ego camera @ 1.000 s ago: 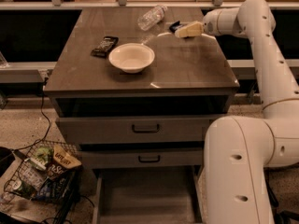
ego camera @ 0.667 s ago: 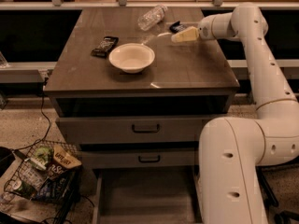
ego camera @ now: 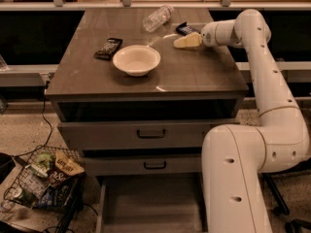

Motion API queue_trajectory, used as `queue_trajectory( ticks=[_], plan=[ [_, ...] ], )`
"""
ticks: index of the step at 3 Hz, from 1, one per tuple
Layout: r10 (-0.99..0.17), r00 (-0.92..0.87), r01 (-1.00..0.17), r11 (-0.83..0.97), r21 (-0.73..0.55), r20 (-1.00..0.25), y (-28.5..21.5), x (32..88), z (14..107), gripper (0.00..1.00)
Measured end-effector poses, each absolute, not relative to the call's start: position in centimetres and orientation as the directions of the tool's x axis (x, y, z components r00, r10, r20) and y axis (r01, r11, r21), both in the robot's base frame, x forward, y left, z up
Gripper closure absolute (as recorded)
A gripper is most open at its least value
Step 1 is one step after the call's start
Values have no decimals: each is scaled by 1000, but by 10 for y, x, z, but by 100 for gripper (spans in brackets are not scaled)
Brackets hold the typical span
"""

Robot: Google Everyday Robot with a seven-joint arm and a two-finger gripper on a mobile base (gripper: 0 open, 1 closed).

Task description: Place rxbar blueberry into bottom drawer

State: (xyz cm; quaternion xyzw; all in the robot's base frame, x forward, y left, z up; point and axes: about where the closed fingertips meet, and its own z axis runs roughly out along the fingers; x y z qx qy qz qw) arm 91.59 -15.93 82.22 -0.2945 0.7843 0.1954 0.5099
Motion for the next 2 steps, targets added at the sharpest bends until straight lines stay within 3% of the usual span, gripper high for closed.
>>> queue_trajectory(
  ticks=[2],
  plan=[
    [-263, -308, -663, 749, 8, -914, -157, 916, 823, 60]
  ],
)
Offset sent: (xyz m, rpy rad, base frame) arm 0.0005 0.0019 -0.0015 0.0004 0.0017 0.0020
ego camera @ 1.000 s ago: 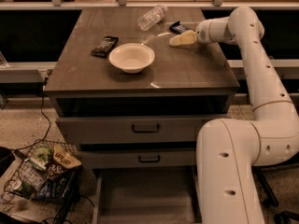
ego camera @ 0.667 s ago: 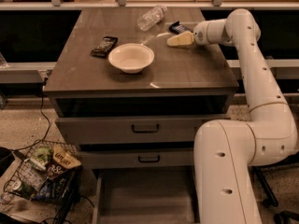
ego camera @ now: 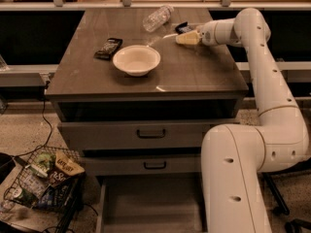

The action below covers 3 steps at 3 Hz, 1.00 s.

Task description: Place rxbar blueberry into bottom drawer

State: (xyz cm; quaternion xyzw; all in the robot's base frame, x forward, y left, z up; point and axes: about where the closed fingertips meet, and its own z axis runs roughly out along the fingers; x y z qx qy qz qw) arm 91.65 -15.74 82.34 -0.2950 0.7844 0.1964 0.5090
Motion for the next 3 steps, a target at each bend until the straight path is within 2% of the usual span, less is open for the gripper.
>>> queue_trajectory(
  ticks=[1, 2, 3],
  plan=[
    [-263, -308, -663, 749, 8, -914, -157, 916, 830, 83],
    [-263, -308, -663, 749, 8, -914, -156, 914, 832, 100],
    [-263, -308, -663, 749, 8, -914, -156, 914, 832, 100]
  ],
)
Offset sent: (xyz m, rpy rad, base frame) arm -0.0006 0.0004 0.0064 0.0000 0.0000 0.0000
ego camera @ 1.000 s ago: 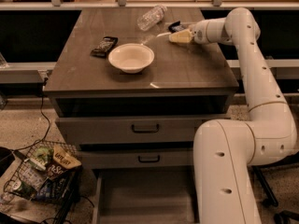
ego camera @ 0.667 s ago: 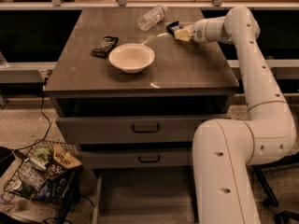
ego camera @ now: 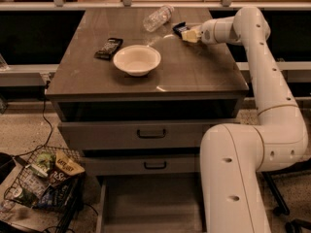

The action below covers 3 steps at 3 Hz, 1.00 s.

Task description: Place rxbar blueberry into bottom drawer

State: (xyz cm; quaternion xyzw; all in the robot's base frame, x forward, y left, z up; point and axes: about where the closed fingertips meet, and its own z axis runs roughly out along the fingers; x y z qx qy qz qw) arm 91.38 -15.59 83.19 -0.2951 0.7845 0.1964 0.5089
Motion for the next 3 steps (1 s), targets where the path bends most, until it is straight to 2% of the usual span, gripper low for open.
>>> queue_trajectory(
  ticks=[2, 3],
  plan=[
    [-363, -273, -655, 749, -104, -891, -174, 893, 891, 100],
    [-432, -294, -644, 749, -158, -853, -200, 866, 922, 100]
  ],
)
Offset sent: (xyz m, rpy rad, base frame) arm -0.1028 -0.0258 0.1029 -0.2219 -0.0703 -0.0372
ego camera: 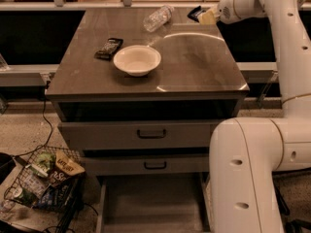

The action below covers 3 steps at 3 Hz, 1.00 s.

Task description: Place rxbar blueberry into bottom drawer

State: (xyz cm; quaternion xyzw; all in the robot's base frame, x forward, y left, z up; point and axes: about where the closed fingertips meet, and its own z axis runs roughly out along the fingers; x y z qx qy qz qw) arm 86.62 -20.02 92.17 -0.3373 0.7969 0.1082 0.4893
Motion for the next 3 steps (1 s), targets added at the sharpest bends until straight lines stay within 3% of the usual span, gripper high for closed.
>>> queue_trajectory(
  ticks=[1, 2, 3],
  plan=[
    [-450, -339, -622, 766, -161, -826, -225, 847, 928, 100],
    [-404, -483, -587, 808, -55, -776, -255, 819, 877, 100],
    [-371, -541, -568, 823, 3, -755, -246, 816, 845, 100]
  ],
)
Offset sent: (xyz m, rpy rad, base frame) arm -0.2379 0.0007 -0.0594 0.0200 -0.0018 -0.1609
